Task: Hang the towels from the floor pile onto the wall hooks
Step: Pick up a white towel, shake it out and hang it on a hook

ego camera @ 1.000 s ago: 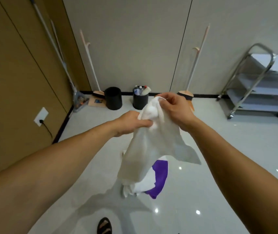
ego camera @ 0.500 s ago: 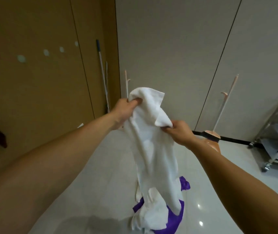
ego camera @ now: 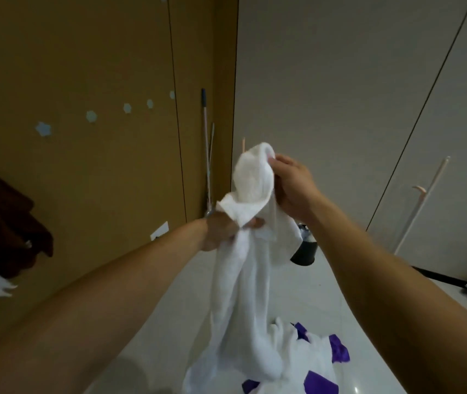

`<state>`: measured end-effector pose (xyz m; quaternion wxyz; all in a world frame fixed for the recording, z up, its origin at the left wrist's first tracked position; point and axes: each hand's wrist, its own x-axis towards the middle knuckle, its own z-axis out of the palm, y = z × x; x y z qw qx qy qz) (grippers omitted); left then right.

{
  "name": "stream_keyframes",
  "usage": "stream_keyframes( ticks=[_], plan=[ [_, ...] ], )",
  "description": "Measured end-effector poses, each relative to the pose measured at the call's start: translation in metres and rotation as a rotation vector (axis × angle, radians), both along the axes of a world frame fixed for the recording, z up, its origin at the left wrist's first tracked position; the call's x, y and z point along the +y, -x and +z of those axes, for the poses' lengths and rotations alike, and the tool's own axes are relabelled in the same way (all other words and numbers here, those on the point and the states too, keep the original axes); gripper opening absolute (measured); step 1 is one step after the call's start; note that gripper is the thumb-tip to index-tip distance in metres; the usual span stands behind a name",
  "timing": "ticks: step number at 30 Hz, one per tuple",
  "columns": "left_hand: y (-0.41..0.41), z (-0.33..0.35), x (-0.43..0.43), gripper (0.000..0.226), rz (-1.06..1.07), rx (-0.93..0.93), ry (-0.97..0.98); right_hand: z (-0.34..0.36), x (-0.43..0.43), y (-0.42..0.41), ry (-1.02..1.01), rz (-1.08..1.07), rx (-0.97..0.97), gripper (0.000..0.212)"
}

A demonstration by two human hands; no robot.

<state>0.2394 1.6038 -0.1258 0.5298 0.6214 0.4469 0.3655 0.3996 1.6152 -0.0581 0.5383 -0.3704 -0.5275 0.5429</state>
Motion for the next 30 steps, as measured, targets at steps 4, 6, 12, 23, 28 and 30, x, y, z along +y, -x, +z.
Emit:
stream_keyframes(
  ticks=[4,6,12,23,28,30],
  plan=[
    [0.037,0.041,0.030,0.040,0.060,-0.347,0.269,-0.039,0.022,0.010,0.066,0.085,-0.058,0.077],
    [0.062,0.059,0.050,0.034,0.085,-0.440,0.284,-0.068,0.031,0.019,0.109,0.228,-0.165,0.083],
    [0.143,0.069,0.098,0.077,0.214,-0.584,0.260,-0.089,0.069,0.090,0.241,0.397,-0.281,0.045],
    [0.250,-0.019,0.089,0.064,0.142,-0.148,0.364,-0.064,0.119,0.213,0.246,0.262,-0.010,0.028],
    [0.284,-0.015,0.091,0.023,0.513,-0.118,0.243,-0.061,0.128,0.246,0.311,0.402,0.046,0.046],
    [0.298,-0.012,0.093,0.016,0.587,-0.116,0.203,-0.062,0.136,0.251,0.329,0.418,0.110,0.059]
  ],
)
